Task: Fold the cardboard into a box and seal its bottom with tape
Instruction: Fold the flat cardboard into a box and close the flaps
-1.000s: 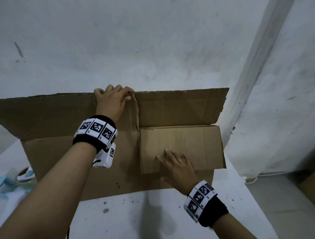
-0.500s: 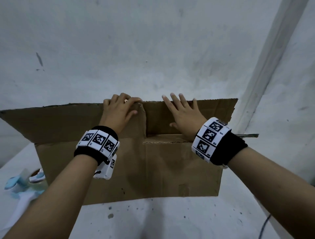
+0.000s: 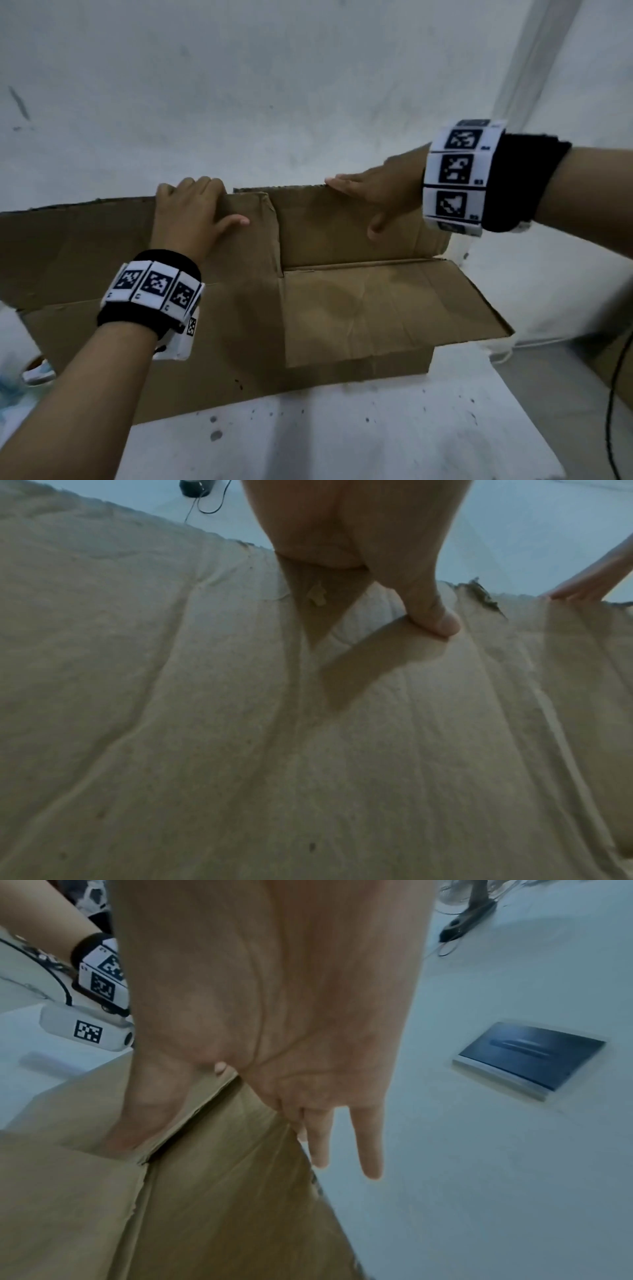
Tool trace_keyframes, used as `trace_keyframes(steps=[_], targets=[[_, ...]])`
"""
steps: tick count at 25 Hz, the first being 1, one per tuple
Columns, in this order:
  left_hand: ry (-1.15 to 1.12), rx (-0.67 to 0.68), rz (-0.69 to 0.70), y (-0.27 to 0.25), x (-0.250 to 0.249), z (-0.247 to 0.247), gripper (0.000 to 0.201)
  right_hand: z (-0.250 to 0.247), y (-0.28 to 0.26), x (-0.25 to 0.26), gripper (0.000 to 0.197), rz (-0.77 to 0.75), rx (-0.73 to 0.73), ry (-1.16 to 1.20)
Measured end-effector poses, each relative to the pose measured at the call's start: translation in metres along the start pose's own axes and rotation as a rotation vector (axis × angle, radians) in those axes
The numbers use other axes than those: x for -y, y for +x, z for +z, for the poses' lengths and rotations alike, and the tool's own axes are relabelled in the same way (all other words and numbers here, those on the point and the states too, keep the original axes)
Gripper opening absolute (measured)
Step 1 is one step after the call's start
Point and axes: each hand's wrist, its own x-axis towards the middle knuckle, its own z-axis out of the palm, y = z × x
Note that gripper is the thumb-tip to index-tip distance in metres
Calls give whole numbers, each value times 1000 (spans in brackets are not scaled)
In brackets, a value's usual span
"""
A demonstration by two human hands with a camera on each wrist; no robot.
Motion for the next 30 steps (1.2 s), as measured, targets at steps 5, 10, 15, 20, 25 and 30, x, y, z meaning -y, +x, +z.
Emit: trace_keyframes(steps=[5,10,15,20,25,30], targets=[[-36,-77,33,-2,2,11,45,19,50,18,96,134,-191,234],[-9,-100,56,-3,4,11,44,76,109,25,70,205,-366,661],[71,-138,84,-5,3,18,40,128,132,36,43,97,25,668],[63,-178,104,-2,6,24,33,103,117,36,55,-31,41,928],[9,-291,122,-3,6,35,31,103,123,66,65,-314,-97,1236],[141,-237,29,-12,-12,28,31,116,118,77,65,-420,-296,1531]])
